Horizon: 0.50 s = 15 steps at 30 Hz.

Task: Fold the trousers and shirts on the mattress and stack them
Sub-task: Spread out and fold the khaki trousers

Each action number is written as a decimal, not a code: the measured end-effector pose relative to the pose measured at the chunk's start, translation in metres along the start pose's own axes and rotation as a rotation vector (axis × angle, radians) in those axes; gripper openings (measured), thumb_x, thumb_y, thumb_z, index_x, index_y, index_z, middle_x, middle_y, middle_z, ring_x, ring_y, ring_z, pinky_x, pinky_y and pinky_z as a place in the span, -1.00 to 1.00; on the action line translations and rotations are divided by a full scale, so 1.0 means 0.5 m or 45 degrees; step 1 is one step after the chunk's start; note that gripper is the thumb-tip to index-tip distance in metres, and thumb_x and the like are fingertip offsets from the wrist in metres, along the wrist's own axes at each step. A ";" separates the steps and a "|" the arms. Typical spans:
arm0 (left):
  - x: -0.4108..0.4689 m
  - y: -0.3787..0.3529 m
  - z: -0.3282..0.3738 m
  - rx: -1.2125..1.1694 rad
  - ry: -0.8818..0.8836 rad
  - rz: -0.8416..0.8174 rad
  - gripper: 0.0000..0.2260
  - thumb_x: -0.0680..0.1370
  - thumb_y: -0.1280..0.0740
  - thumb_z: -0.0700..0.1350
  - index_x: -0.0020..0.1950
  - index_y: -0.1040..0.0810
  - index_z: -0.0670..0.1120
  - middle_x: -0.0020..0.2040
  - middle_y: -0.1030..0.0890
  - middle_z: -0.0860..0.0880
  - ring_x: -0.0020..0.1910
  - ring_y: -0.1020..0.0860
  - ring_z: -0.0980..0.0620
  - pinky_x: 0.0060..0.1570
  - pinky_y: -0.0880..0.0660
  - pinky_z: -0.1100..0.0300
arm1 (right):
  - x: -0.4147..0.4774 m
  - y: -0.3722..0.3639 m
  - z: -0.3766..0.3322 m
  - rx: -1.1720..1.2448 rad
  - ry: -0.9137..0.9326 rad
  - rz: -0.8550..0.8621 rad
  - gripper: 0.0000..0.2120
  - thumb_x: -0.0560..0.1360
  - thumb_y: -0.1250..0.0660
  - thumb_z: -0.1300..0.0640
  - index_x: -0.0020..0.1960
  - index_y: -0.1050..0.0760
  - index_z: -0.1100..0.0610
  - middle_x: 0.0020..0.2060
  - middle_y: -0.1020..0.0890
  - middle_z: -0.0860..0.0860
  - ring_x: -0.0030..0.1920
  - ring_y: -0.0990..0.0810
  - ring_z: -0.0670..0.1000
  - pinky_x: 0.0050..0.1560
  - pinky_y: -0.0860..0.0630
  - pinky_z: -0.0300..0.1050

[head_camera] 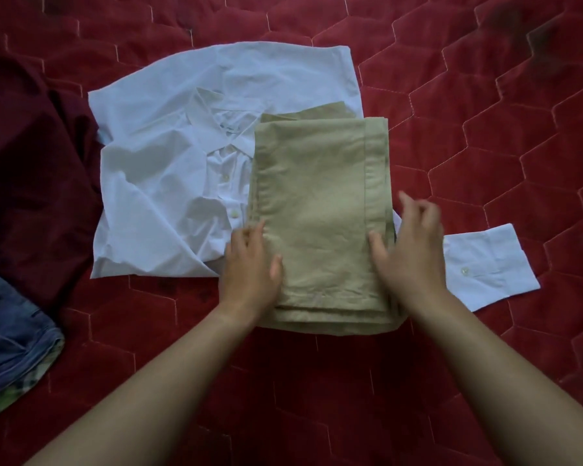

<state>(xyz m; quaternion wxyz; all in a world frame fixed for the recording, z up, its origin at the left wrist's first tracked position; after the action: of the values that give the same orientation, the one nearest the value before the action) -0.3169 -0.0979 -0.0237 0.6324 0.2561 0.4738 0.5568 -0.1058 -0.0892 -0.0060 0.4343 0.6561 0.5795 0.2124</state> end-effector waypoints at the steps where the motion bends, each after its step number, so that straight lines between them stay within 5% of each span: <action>1: 0.028 0.001 0.009 0.008 -0.029 0.077 -0.47 0.52 -0.30 -0.05 0.45 -0.22 -0.05 0.35 -0.28 -0.14 0.30 -0.32 -0.16 0.24 -0.34 -0.06 | 0.031 -0.010 -0.008 0.053 0.041 0.012 -0.35 0.47 -0.33 0.11 0.48 -0.13 0.14 0.32 -0.25 0.20 0.27 -0.33 0.21 0.25 -0.28 0.02; 4: 0.141 -0.007 0.033 -0.183 0.062 0.105 -0.39 0.54 -0.28 0.02 0.52 -0.08 -0.03 0.41 -0.19 -0.17 0.35 -0.26 -0.20 0.32 -0.24 -0.05 | 0.116 -0.056 -0.023 0.151 0.061 -0.020 -0.33 0.53 -0.25 0.03 0.53 0.02 0.03 0.35 -0.22 0.19 0.29 -0.32 0.22 0.27 -0.29 0.02; 8: 0.231 -0.040 0.032 -0.141 0.241 0.093 -0.25 0.53 -0.21 0.22 0.54 0.15 0.01 0.44 -0.20 -0.19 0.37 -0.25 -0.22 0.30 -0.22 -0.12 | 0.166 -0.108 -0.008 -0.111 -0.029 0.041 -0.29 0.53 -0.19 -0.13 0.53 0.12 -0.05 0.32 -0.30 0.15 0.28 -0.30 0.21 0.19 -0.30 0.17; 15: 0.184 -0.034 0.019 -0.356 -0.122 0.285 -0.31 0.52 -0.31 0.04 0.51 0.02 0.01 0.39 -0.35 -0.09 0.26 -0.43 -0.08 0.08 -0.32 0.18 | 0.156 -0.109 0.013 0.103 0.117 0.152 -0.25 0.49 -0.32 -0.02 0.53 0.00 0.09 0.32 -0.36 0.17 0.27 -0.33 0.23 0.23 -0.25 0.09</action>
<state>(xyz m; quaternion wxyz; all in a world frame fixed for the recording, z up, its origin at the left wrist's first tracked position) -0.3069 -0.0130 -0.0631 0.6176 0.2430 0.3297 0.6715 -0.1134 -0.0205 -0.0714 0.3669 0.6961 0.5667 0.2442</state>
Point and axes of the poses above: each hand's wrist, its own x-axis towards the middle knuckle, its own y-axis out of the back of the hand, z = x × y, the point moved 1 cm from there along x, towards the middle knuckle
